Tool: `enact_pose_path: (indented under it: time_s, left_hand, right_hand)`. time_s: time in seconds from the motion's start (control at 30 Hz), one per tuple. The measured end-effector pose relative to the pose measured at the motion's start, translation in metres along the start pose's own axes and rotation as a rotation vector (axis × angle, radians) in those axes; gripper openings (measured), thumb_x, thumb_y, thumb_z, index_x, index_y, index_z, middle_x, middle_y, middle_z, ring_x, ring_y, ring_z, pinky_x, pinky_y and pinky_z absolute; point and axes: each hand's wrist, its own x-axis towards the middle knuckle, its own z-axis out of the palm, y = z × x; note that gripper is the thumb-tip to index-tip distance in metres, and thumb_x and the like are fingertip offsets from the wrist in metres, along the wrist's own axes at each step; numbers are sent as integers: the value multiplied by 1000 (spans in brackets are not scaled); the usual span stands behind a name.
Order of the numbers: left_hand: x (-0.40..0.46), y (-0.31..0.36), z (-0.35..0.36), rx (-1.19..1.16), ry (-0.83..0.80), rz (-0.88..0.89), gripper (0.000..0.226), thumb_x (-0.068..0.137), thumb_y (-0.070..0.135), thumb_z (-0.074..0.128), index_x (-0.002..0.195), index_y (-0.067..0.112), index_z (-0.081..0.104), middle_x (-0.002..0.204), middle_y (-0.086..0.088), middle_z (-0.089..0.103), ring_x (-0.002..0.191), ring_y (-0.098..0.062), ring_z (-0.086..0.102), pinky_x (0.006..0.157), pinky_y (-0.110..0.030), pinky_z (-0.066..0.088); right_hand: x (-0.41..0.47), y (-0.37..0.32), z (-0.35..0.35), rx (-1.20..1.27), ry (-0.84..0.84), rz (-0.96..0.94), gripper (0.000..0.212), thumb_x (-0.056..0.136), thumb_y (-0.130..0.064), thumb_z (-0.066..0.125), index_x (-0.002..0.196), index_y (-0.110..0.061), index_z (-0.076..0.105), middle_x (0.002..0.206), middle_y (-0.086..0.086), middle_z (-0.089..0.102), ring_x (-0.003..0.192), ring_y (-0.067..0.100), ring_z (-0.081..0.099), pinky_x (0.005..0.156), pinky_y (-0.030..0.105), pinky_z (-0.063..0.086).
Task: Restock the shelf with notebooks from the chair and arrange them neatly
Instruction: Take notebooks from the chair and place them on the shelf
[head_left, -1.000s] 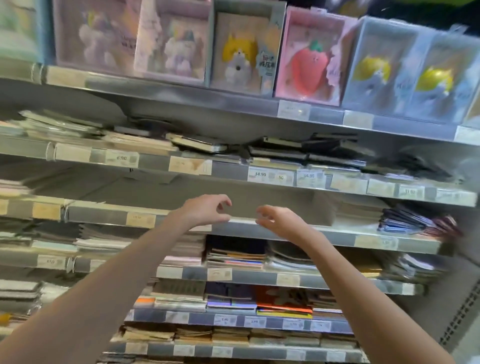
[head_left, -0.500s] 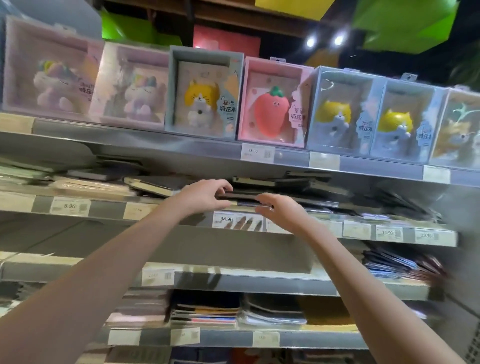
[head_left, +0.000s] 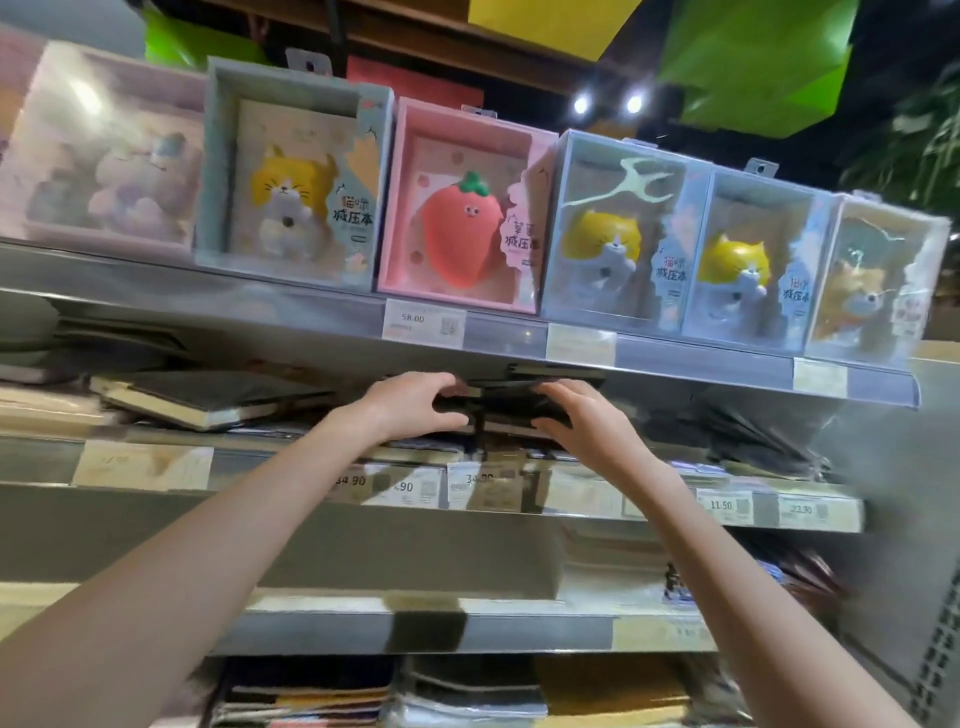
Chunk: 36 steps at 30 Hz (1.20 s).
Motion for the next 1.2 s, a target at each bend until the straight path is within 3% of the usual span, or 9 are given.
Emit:
enact_pose_path:
  time_s: [0.17,0.27,0.33,0.47,0.8,0.93,1.1,1.2]
  left_hand:
    - [26,-1,8,-15,-14,-70,49,85,53,53,127,28,50,124,0,58,109,-20,54,90,-33,45]
    - [40,-9,7,-52,7,-93,48,86,46,55,131,30,47,134,3,51,117,-22,50,94,-28,41]
    - [52,-19,9,15,24,-88,53,86,44,57,134,26,44,139,1,46,123,-23,46,102,-32,38]
    - [66,-37,13,111,28,-122,47,87,36,57,132,29,45,139,0,47,122,-23,46,101,-32,38]
    - [73,-71,25,9,71,-137,40,87,22,62,127,21,55,134,-6,52,122,-26,47,100,-31,35]
    - [73,-68,29,59,116,-120,33,89,15,57,122,20,56,129,-8,55,117,-29,49,98,-37,40]
    - [65,-67,13,117,101,-128,32,92,15,51,122,26,54,131,-5,52,117,-29,47,95,-38,40]
    - [47,-62,-7,57,77,-147,33,92,13,52,123,24,55,134,-5,51,119,-27,47,98,-31,38]
  right_hand:
    - [7,24,3,-3,47,41,50,88,-33,60,133,-16,47,125,6,58,116,24,50,89,33,43]
    - [11,41,8,20,14,81,46,88,-34,59,130,-18,50,123,5,60,114,24,53,87,33,44]
    - [15,47,11,38,13,82,41,89,-33,58,126,-17,54,120,5,63,109,24,57,84,32,46]
    - [21,52,14,88,38,66,38,88,-31,60,125,-22,56,118,2,65,107,25,60,85,38,51]
    - [27,58,20,117,64,30,40,88,-32,60,127,-26,55,121,-1,63,111,24,58,86,37,47]
    - [26,56,21,55,71,35,37,90,-36,56,126,-28,54,119,1,64,109,26,59,84,42,50]
    - [22,45,18,-28,120,42,34,92,-37,53,125,-30,55,119,-2,64,108,23,59,75,33,46]
    - [24,25,15,-124,158,-40,33,93,-35,52,125,-27,56,116,0,65,103,22,61,64,25,35]
